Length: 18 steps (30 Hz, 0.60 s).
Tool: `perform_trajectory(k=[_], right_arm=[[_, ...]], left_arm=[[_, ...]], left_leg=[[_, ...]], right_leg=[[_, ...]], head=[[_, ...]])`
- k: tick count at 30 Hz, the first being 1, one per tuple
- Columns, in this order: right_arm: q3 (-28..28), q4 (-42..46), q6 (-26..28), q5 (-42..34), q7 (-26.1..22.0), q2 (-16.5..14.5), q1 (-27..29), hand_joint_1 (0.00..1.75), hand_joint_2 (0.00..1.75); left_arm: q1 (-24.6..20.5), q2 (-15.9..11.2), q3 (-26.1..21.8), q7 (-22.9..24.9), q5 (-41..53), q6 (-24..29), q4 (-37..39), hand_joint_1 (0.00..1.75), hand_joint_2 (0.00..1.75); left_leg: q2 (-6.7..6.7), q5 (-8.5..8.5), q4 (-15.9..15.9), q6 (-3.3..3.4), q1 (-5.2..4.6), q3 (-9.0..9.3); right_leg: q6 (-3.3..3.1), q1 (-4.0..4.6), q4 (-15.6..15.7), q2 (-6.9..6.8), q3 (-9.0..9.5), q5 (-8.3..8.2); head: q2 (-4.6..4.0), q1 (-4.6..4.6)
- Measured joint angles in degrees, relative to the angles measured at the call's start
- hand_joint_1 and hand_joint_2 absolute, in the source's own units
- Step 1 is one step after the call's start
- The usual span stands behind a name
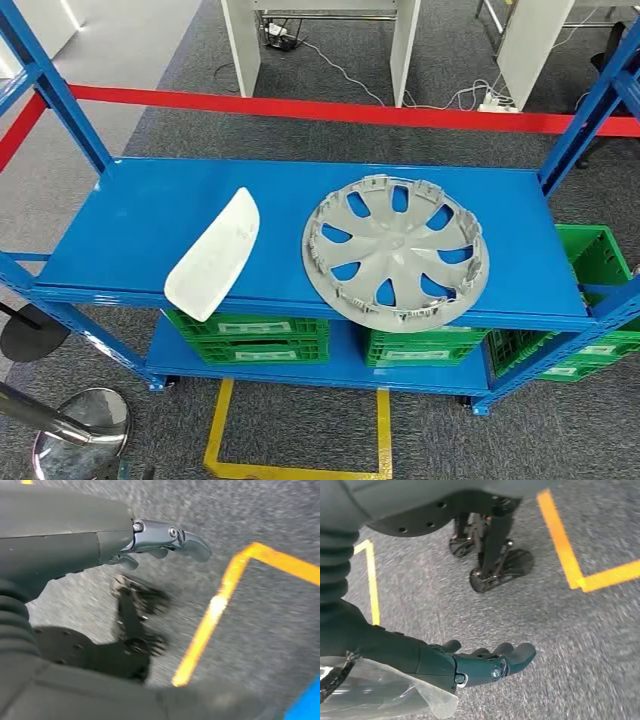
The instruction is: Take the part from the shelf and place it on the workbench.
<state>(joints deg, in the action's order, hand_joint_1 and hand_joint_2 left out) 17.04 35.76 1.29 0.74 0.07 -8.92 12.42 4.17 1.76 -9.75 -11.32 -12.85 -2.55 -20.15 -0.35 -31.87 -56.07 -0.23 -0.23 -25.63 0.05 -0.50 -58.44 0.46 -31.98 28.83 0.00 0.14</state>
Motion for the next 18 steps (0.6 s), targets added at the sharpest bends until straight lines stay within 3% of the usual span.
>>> perform_trajectory(k=[8, 14, 18], right_arm=[[7.61, 5.56, 0.2, 0.42, 0.72, -3.86, 1.99, 0.0, 0.0], [10.55, 10.94, 2.2, -1.26, 2.25, -6.68, 4.77, 0.0, 0.0], [10.88, 13.38, 3.79, -2.54, 3.25, -7.71, 6.11, 0.0, 0.0]], left_arm=[[-1.99, 0.64, -5.71, -7.0, -4.96, -3.25, 0.78, 0.0, 0.0], [-3.45, 1.19, -10.34, -14.77, -6.84, -4.76, 0.39, 0.0, 0.0], [-3.55, 2.54, -13.15, -17.88, -6.28, -4.49, -3.73, 0.0, 0.0]], left_leg=[[0.0, 0.0, 0.0, 0.0, 0.0, 0.0], [0.0, 0.0, 0.0, 0.0, 0.0, 0.01], [0.0, 0.0, 0.0, 0.0, 0.0, 0.02]], right_leg=[[0.0, 0.0, 0.0, 0.01, 0.0, 0.0], [0.0, 0.0, 0.0, 0.02, -0.01, 0.0], [0.0, 0.0, 0.0, 0.02, 0.02, 0.0]], head=[[0.0, -0.01], [-0.01, -0.02], [-0.01, -0.01]])
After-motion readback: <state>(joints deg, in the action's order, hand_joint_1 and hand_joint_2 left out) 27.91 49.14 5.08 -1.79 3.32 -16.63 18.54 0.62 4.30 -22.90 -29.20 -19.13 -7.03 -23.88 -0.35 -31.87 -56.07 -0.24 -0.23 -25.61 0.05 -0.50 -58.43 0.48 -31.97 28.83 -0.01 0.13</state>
